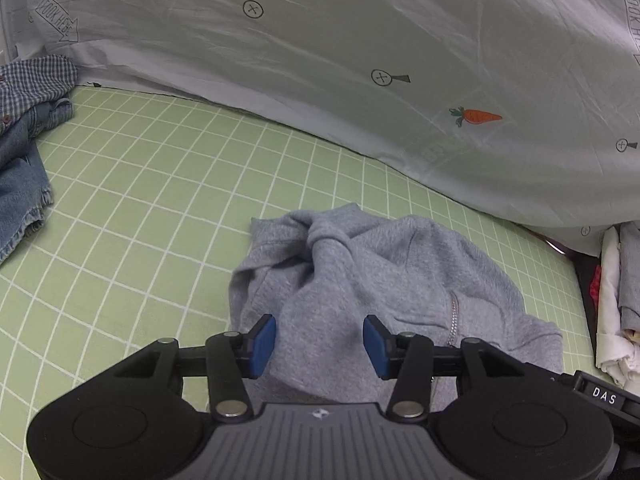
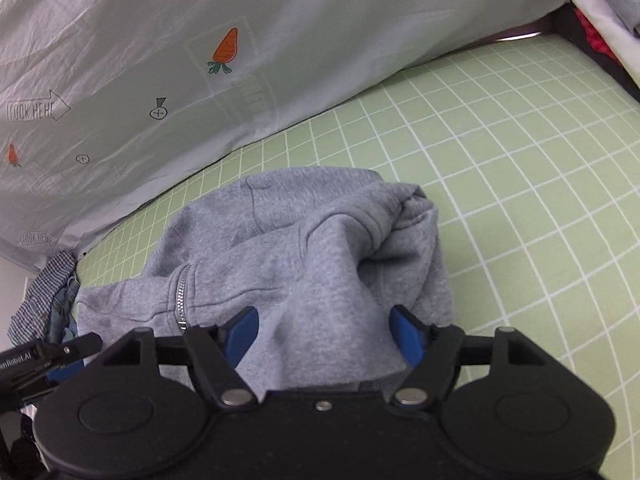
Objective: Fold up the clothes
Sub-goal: 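Grasp the folded hoodie with both grippers and lift it off the mat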
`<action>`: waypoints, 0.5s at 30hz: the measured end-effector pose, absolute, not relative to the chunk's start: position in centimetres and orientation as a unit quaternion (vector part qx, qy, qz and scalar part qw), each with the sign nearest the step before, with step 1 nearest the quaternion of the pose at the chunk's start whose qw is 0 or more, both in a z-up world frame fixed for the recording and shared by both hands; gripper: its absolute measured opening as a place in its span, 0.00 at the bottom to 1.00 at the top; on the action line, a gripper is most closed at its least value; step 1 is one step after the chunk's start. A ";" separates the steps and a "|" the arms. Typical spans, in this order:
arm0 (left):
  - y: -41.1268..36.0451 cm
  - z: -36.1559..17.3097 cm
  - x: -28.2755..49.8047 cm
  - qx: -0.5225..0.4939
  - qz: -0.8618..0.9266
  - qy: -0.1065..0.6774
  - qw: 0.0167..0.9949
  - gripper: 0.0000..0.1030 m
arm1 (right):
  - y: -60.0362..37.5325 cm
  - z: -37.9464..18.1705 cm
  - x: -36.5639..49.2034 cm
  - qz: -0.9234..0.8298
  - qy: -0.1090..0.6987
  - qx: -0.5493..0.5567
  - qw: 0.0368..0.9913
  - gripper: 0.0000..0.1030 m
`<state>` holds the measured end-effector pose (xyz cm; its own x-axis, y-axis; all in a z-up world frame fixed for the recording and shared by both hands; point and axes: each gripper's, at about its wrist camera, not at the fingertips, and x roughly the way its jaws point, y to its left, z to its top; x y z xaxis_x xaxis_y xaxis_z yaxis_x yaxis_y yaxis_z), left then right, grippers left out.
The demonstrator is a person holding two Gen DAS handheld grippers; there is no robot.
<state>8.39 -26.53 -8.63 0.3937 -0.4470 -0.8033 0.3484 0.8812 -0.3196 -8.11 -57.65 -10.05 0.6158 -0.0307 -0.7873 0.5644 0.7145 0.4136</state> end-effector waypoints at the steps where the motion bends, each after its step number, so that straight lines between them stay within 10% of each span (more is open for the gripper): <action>1: -26.7 -9.0 8.4 -0.050 -0.239 0.503 0.829 0.34 | -57.8 -10.2 -8.1 -0.178 0.403 0.337 0.832 0.55; 4: -27.0 -9.5 8.8 -0.072 -0.254 0.513 0.817 0.06 | -58.5 -10.1 -8.1 -0.157 0.399 0.360 0.828 0.13; 10: -28.0 -6.8 12.9 -0.127 -0.258 0.460 0.840 0.06 | -61.9 -7.0 -4.7 -0.100 0.326 0.407 0.847 0.12; 14: -27.9 -3.9 16.6 -0.194 -0.189 0.378 0.885 0.31 | -64.7 -4.4 -2.4 -0.162 0.235 0.394 0.873 0.75; 15: -28.1 -3.4 16.9 -0.173 -0.186 0.371 0.893 0.38 | -64.8 -3.8 -2.0 -0.187 0.237 0.368 0.879 0.75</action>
<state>16.88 -28.05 -3.35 0.6560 -0.4611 -0.5975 0.2043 0.8706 -0.4475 -1.96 -64.78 -3.81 0.8175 -0.1535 -0.5551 0.5031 0.6594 0.5586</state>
